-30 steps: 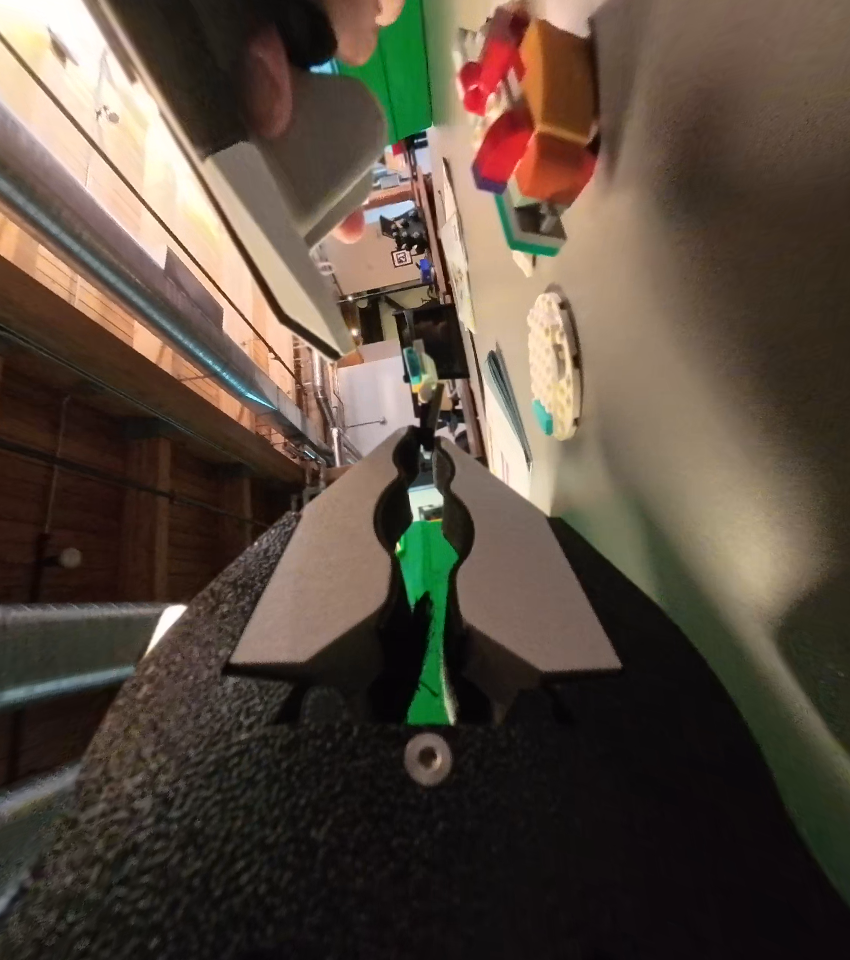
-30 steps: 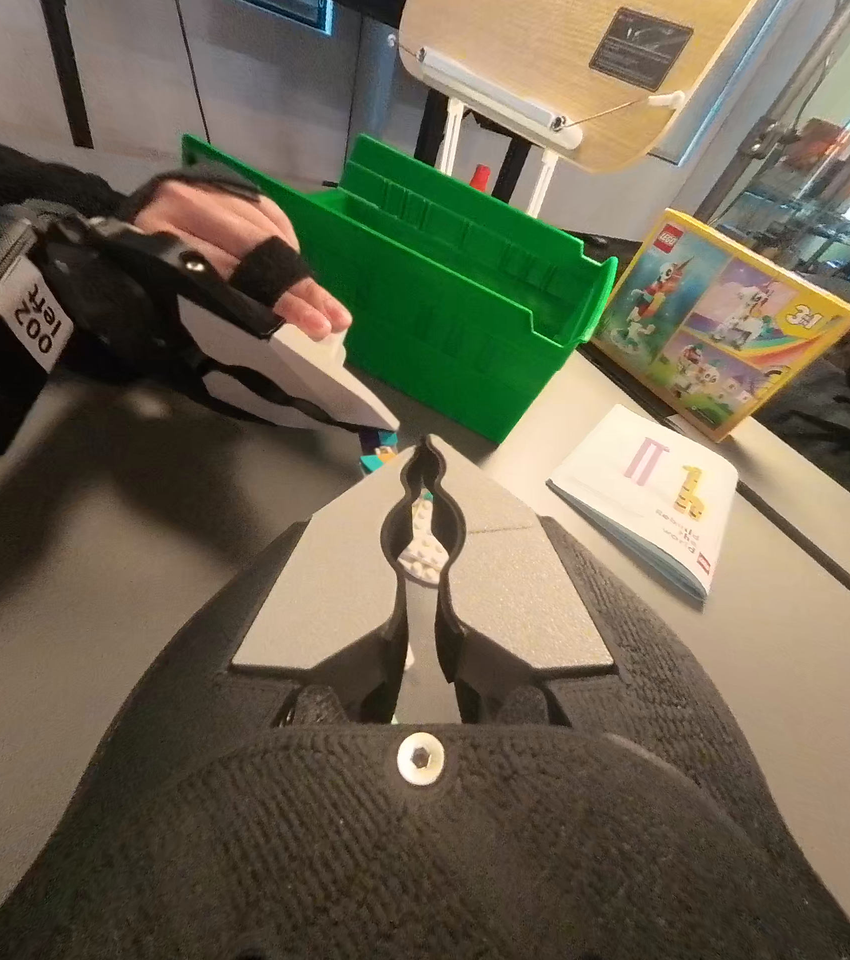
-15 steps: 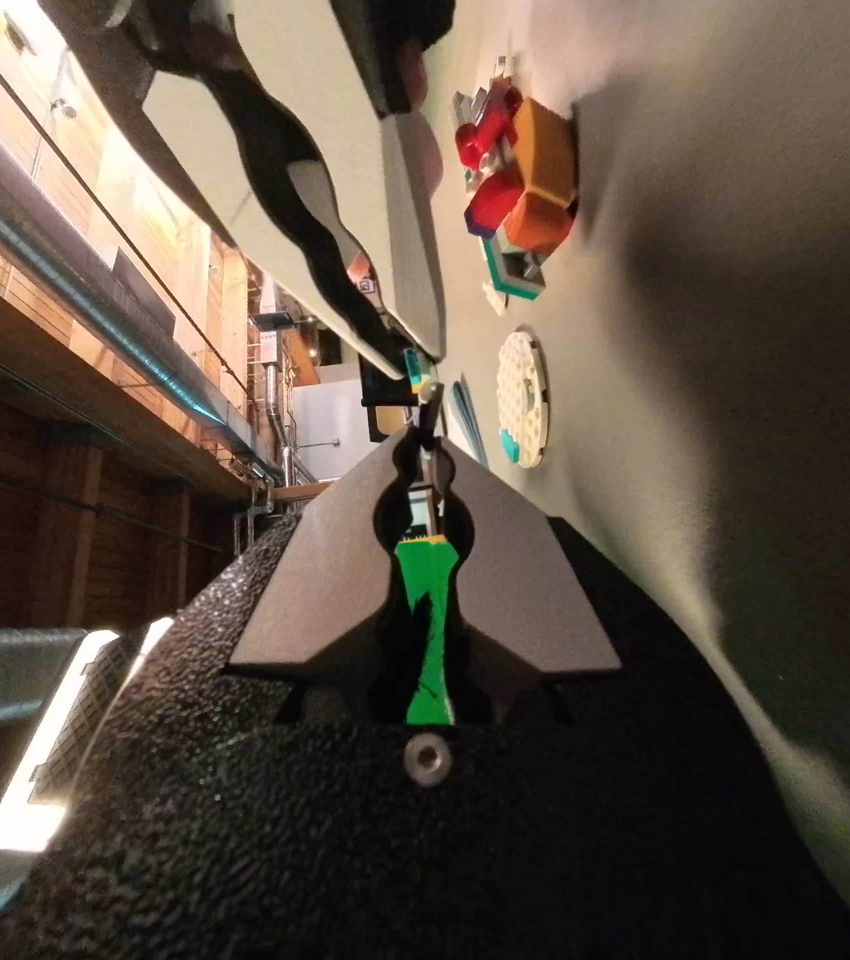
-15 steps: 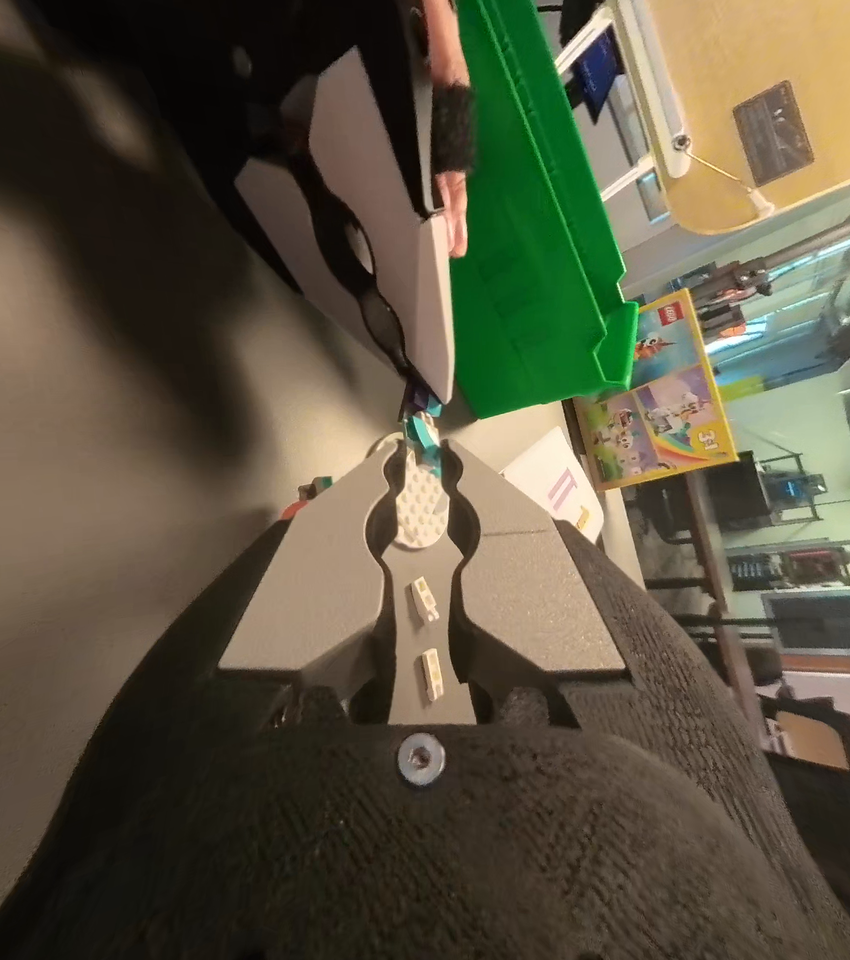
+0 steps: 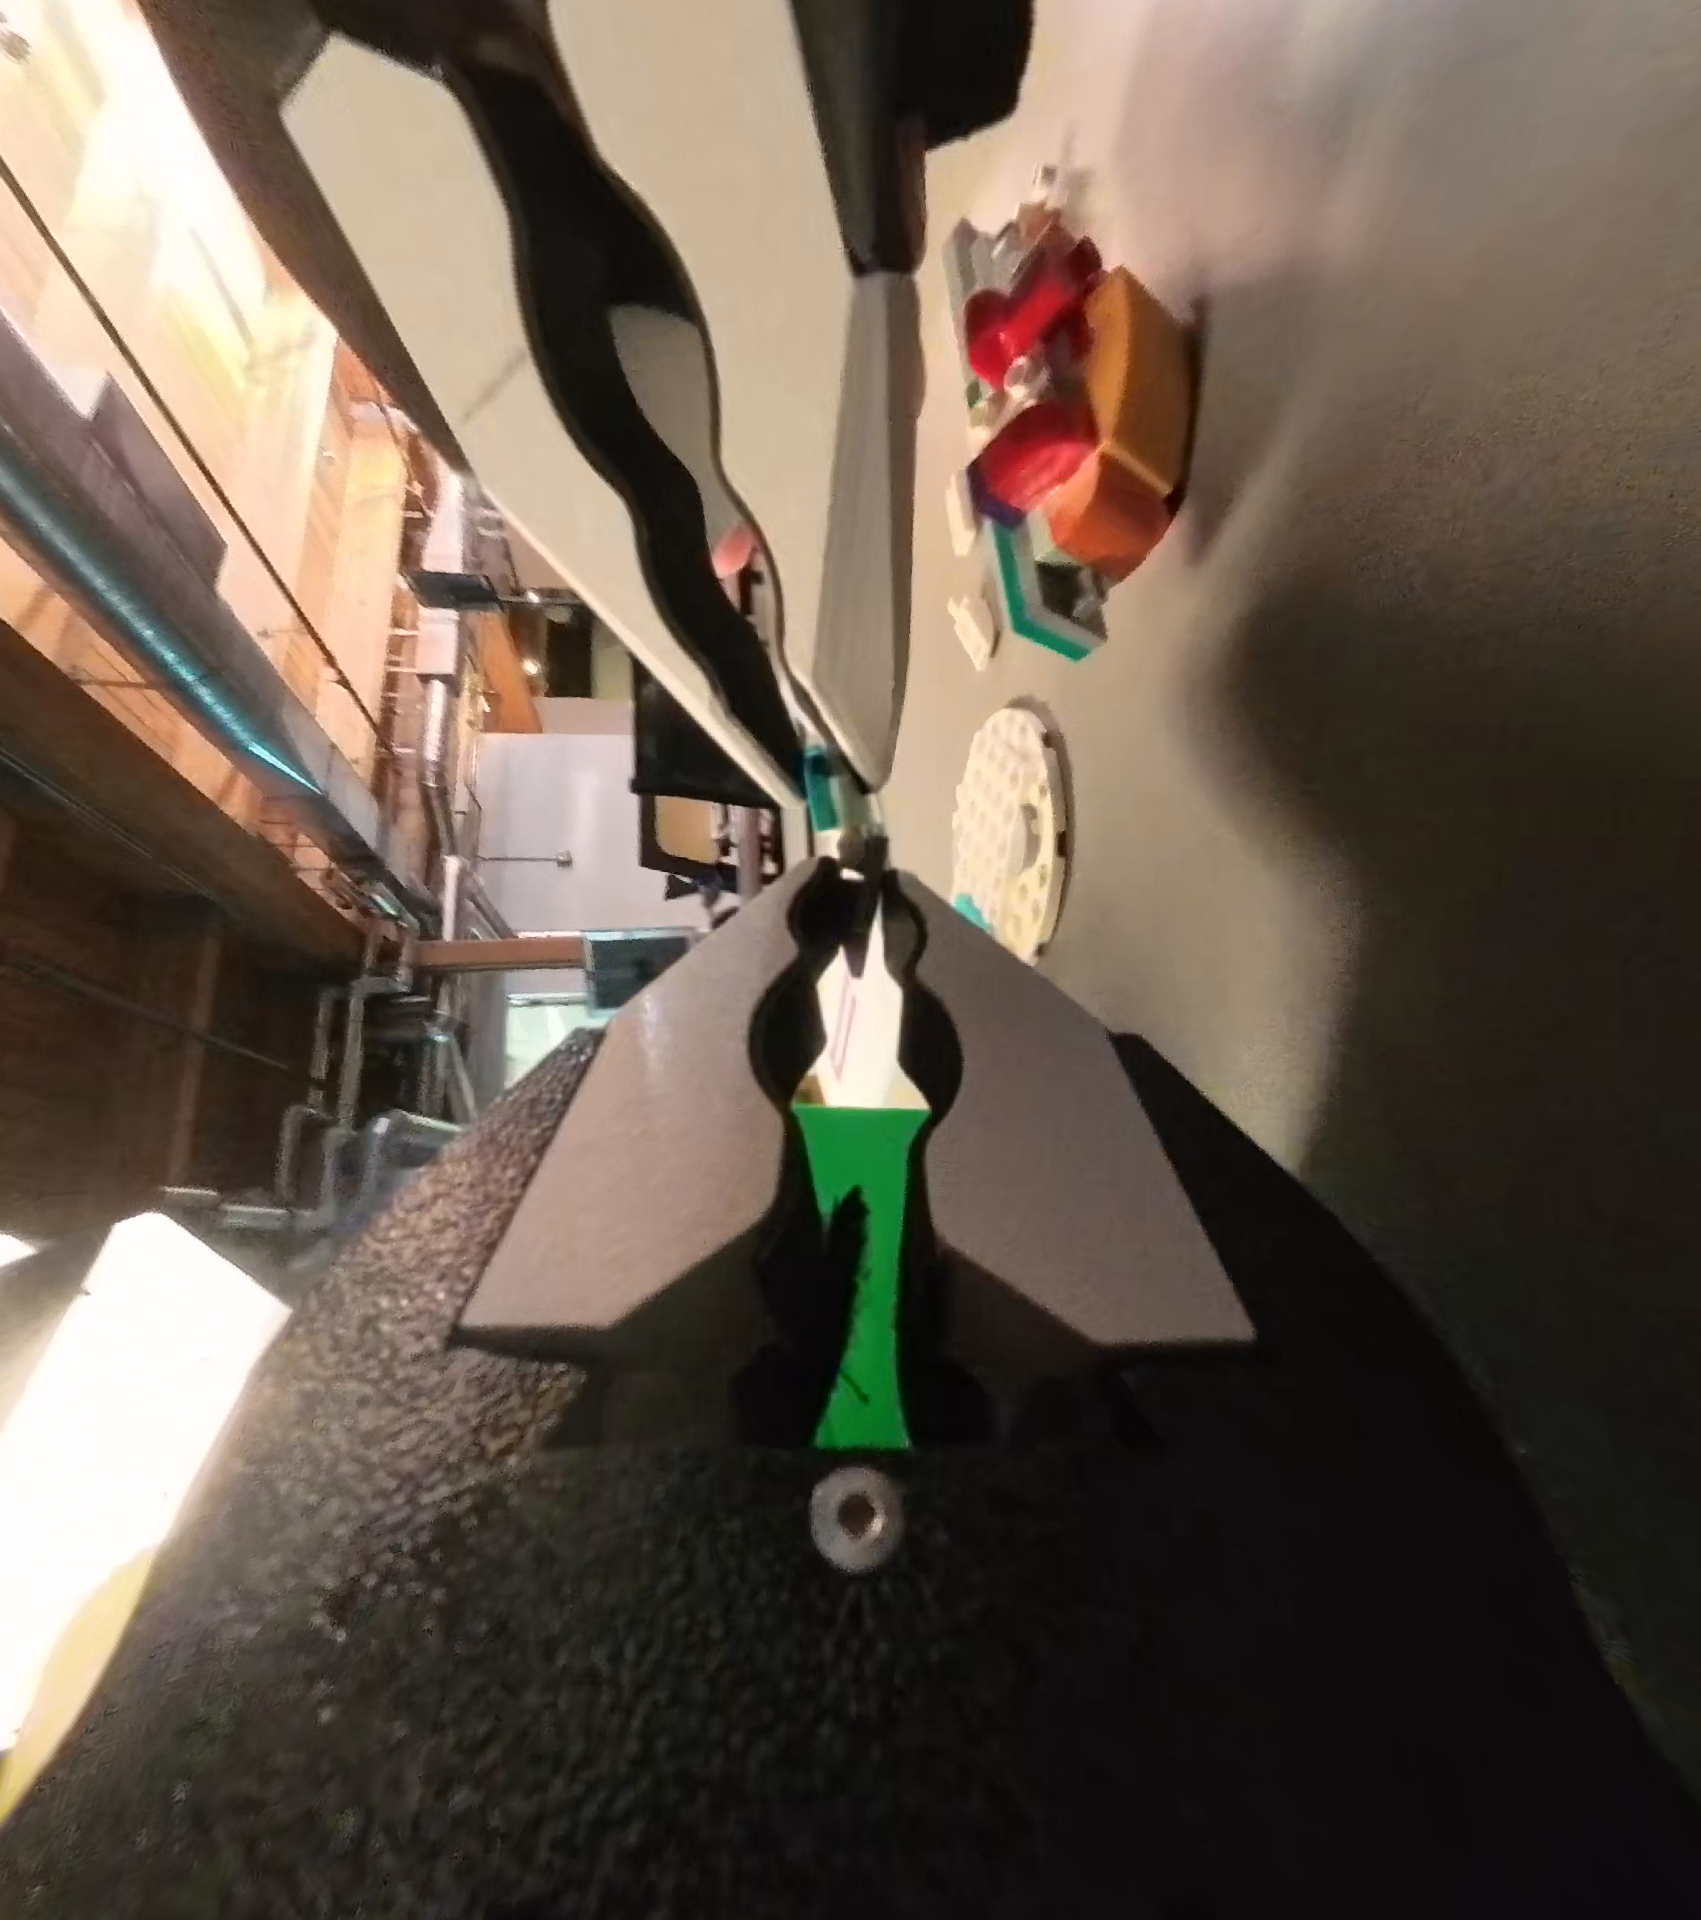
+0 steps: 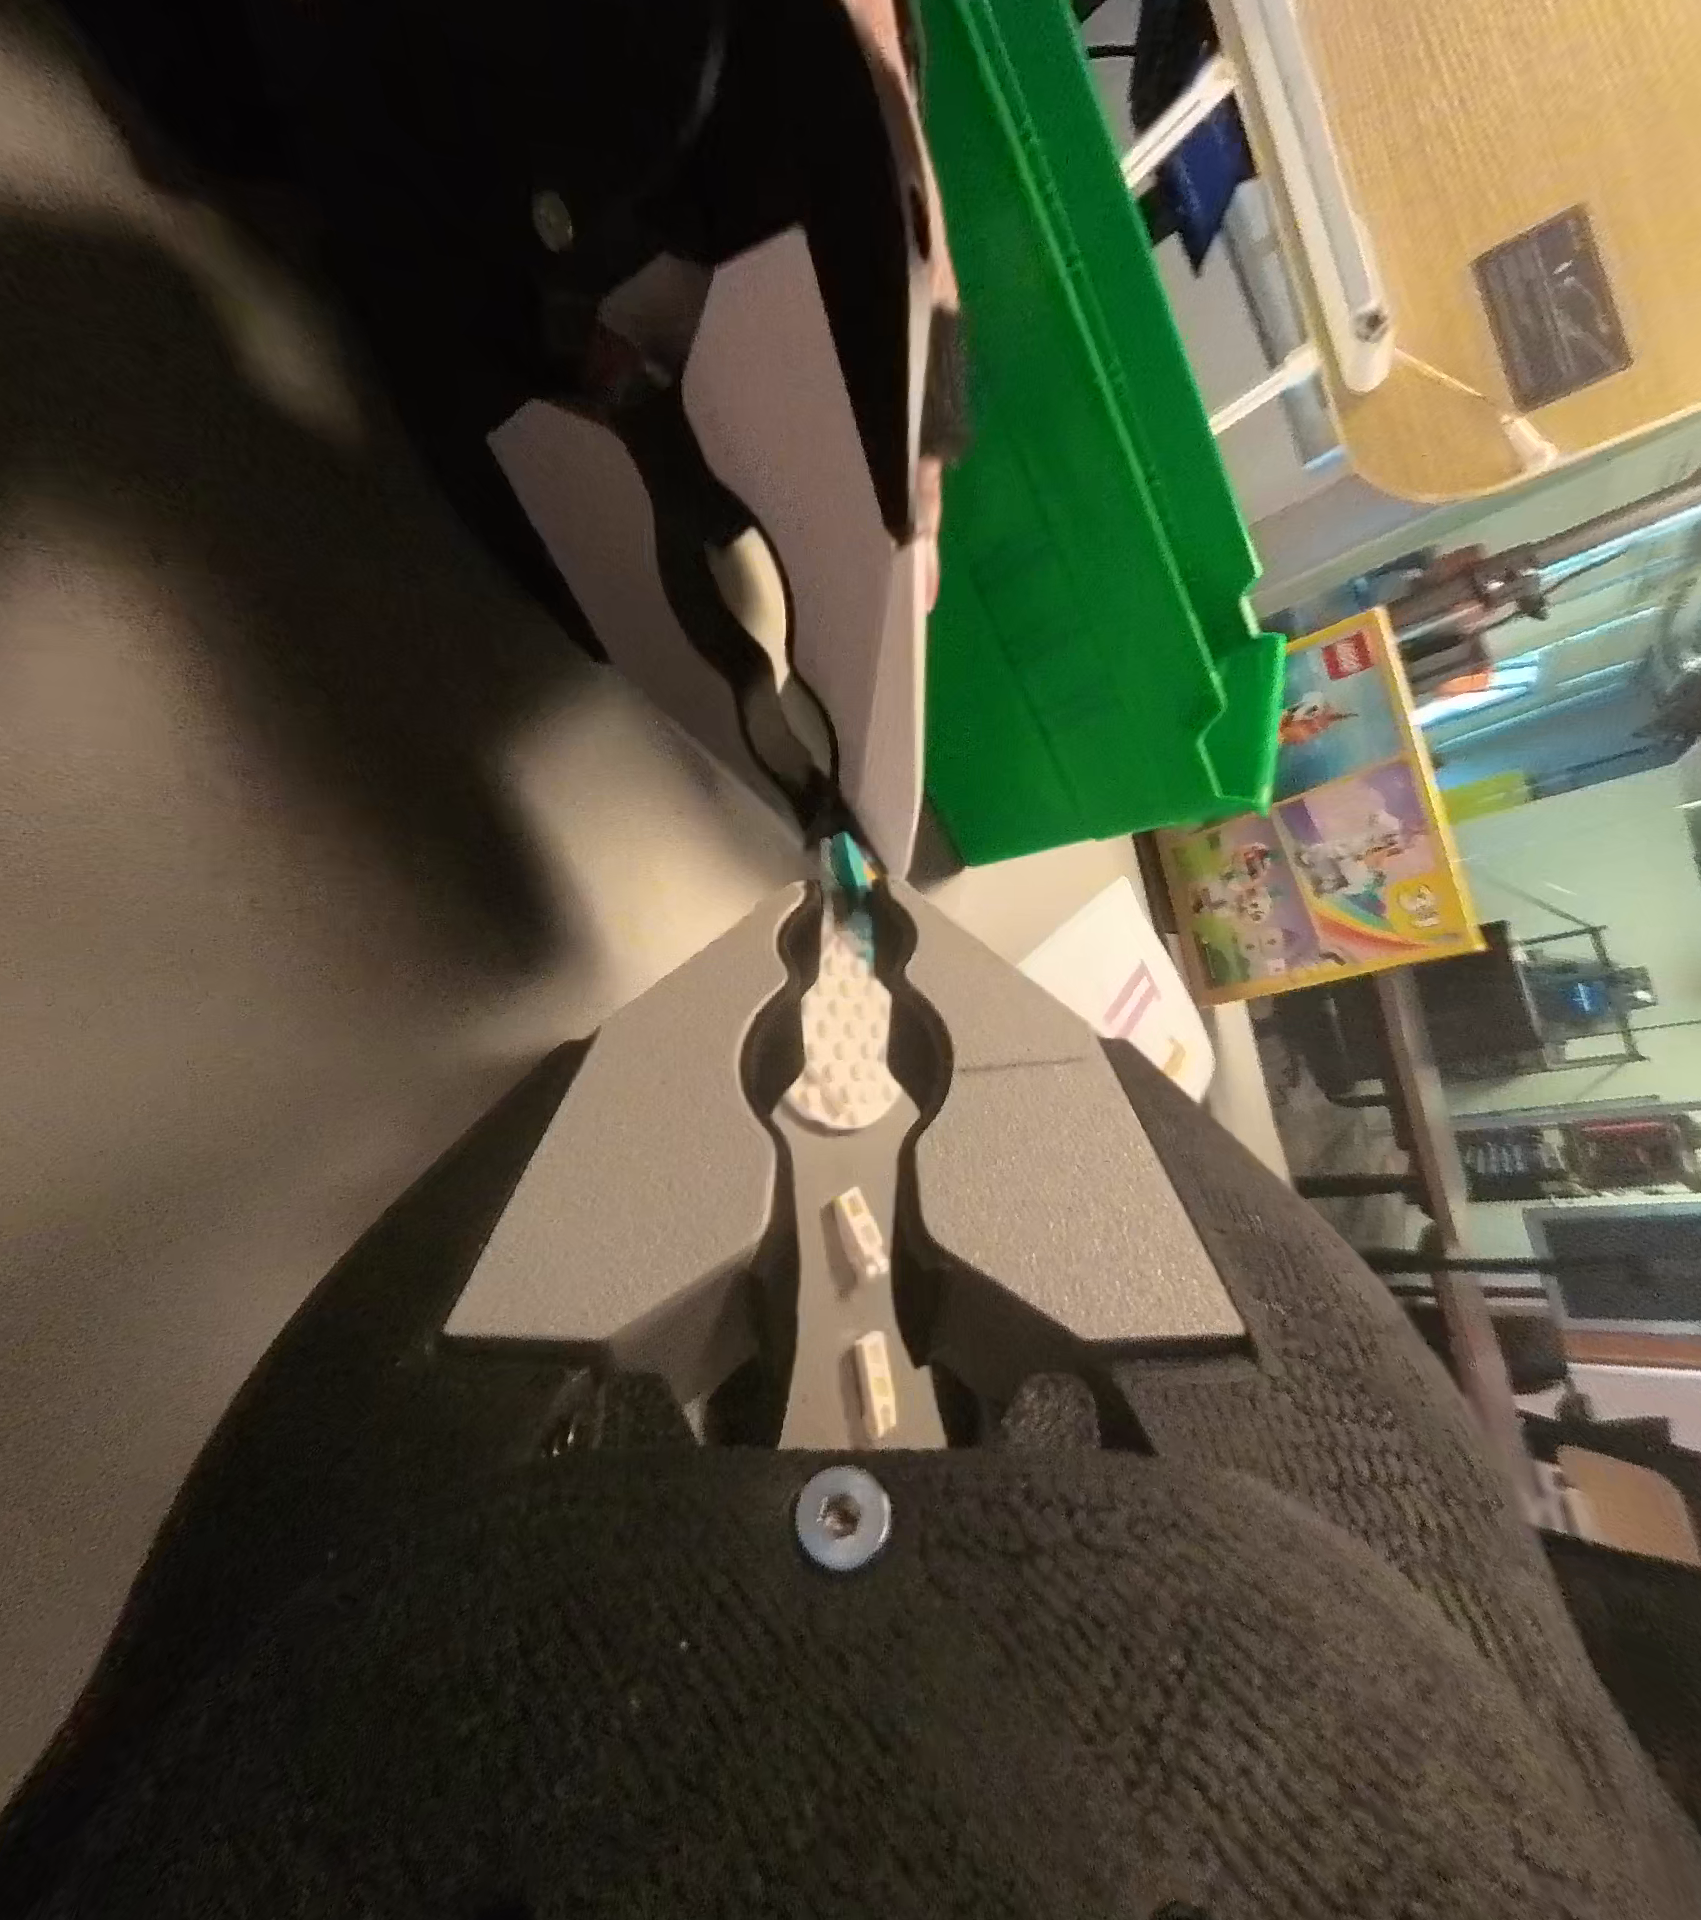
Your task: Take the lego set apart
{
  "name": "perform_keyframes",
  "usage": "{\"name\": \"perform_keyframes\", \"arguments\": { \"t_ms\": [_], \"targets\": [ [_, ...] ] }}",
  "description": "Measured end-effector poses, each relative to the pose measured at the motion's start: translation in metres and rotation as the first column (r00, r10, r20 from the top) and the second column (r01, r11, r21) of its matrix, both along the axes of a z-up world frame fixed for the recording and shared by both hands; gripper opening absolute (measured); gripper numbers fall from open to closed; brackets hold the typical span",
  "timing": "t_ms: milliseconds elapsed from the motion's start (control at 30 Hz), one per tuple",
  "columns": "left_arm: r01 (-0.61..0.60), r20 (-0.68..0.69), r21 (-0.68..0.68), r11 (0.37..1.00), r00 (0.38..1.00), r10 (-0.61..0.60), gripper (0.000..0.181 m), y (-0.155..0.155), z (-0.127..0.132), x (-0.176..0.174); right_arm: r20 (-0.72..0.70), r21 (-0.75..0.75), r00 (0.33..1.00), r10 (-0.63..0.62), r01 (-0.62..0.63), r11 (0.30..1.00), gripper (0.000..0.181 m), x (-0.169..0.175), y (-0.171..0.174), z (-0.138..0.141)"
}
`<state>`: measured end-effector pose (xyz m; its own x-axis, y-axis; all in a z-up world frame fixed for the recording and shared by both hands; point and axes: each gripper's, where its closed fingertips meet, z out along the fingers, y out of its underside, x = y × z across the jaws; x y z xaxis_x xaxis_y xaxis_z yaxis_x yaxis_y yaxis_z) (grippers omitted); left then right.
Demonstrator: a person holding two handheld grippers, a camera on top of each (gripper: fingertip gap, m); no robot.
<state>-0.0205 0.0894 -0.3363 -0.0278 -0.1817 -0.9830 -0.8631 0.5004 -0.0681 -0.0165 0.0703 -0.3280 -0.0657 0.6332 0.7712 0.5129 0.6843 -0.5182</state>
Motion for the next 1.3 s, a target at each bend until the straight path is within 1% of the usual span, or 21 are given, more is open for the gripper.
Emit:
{"name": "perform_keyframes", "arguments": {
  "t_ms": [67, 133, 167, 200, 233, 300, 333, 400, 467, 500, 600, 733, 800, 833, 967, 1033, 1100, 1133, 1200, 1267, 1300],
  "targets": [
    [-0.018, 0.031, -0.061, 0.998, 0.999, 0.02, 0.007, 0.001, -0.001, -0.001, -0.013, 0.05, 1.0, -0.014, 0.014, 0.999, 0.01, -0.003, 0.001, 0.002],
    [-0.018, 0.046, -0.078, 0.997, 0.999, 0.022, 0.006, 0.001, 0.001, -0.001, 0.006, 0.075, 1.0, -0.022, 0.021, 0.997, 0.021, -0.004, 0.002, -0.001],
    [-0.015, 0.041, -0.081, 0.997, 0.999, 0.018, 0.006, 0.0, 0.0, -0.001, 0.016, 0.083, 1.0, -0.024, 0.023, 0.996, 0.021, -0.004, 0.002, -0.002],
    [-0.01, 0.034, -0.078, 0.997, 0.999, 0.013, 0.006, -0.001, -0.001, 0.0, 0.021, 0.093, 0.999, -0.026, 0.024, 0.995, 0.021, -0.004, 0.002, -0.003],
    [-0.006, 0.019, -0.078, 0.997, 1.0, 0.007, 0.006, -0.002, -0.003, 0.001, 0.022, 0.103, 0.999, -0.025, 0.023, 0.994, 0.013, -0.004, 0.003, -0.003],
    [-0.011, 0.007, -0.066, 0.998, 1.0, 0.012, 0.006, -0.002, -0.003, 0.001, 0.035, 0.096, 0.999, -0.031, 0.028, 0.995, 0.01, -0.003, 0.003, -0.003],
    [-0.025, 0.036, -0.052, 0.998, 0.999, 0.026, 0.006, 0.0, 0.003, 0.0, 0.014, 0.091, 0.999, -0.05, 0.049, 0.995, 0.01, -0.004, 0.004, 0.001],
    [-0.025, 0.172, -0.075, 0.997, 0.984, 0.038, 0.006, 0.001, 0.018, -0.003, -0.067, 0.061, 0.995, -0.079, 0.083, 0.995, 0.01, -0.006, 0.006, 0.016],
    [0.001, 0.31, -0.113, 0.994, 0.95, 0.034, 0.006, -0.001, 0.033, -0.004, -0.157, -0.022, 0.983, -0.091, 0.089, 0.996, 0.009, -0.006, 0.008, 0.03],
    [0.011, 0.34, -0.124, 0.992, 0.94, 0.033, 0.006, -0.001, 0.037, -0.005, -0.181, -0.063, 0.979, -0.091, 0.081, 0.995, 0.009, -0.006, 0.007, 0.034],
    [0.023, 0.392, -0.143, 0.989, 0.919, 0.036, 0.006, 0.001, 0.039, -0.005, -0.215, -0.095, 0.971, -0.102, 0.083, 0.992, 0.009, -0.005, 0.01, 0.036],
    [0.087, 0.504, -0.223, 0.971, 0.863, 0.038, 0.005, -0.002, 0.046, -0.004, -0.265, -0.198, 0.96, -0.086, 0.033, 0.98, 0.008, -0.002, 0.008, 0.044],
    [0.125, 0.505, -0.264, 0.956, 0.863, 0.027, 0.004, -0.005, 0.041, -0.001, -0.223, -0.174, 0.974, -0.035, -0.004, 0.985, 0.008, 0.002, 0.004, 0.039],
    [0.124, 0.479, -0.276, 0.953, 0.878, 0.025, 0.004, -0.007, 0.036, 0.001, -0.188, -0.17, 0.982, -0.021, -0.012, 0.985, 0.008, 0.004, 0.003, 0.034],
    [0.168, 0.269, -0.3, 0.939, 0.959, -0.086, 0.005, -0.016, 0.009, 0.008, 0.049, 0.02, 0.999, 0.013, -0.014, 1.0, 0.008, 0.011, -0.001, 0.005],
    [0.175, 0.179, -0.317, 0.932, 0.976, -0.123, 0.005, -0.02, -0.001, 0.006, 0.135, 0.117, 0.991, 0.012, -0.028, 0.993, 0.008, 0.01, -0.003, -0.006],
    [0.178, 0.083, -0.303, 0.936, 0.984, -0.16, 0.005, -0.023, -0.008, 0.005, 0.187, 0.158, 0.982, 0.019, -0.05, 0.986, 0.008, 0.008, -0.005, -0.014],
    [0.171, 0.069, -0.299, 0.939, 0.985, -0.157, 0.005, -0.023, -0.01, 0.004, 0.195, 0.165, 0.981, 0.017, -0.05, 0.985, 0.008, 0.008, -0.005, -0.015],
    [0.164, 0.118, -0.305, 0.938, 0.984, -0.134, 0.005, -0.019, -0.009, 0.004, 0.171, 0.112, 0.985, 0.009, -0.028, 0.993, 0.008, 0.007, -0.004, -0.015],
    [0.167, 0.242, -0.323, 0.931, 0.966, -0.089, 0.006, -0.014, -0.003, 0.005, 0.114, 0.034, 0.993, -0.007, 0.004, 0.999, 0.008, 0.007, 0.0, -0.009],
    [0.167, 0.322, -0.365, 0.916, 0.946, -0.044, 0.007, -0.01, 0.001, 0.004, 0.082, 0.01, 0.996, -0.023, 0.022, 1.0, 0.008, 0.007, 0.003, -0.006]
  ]
}}
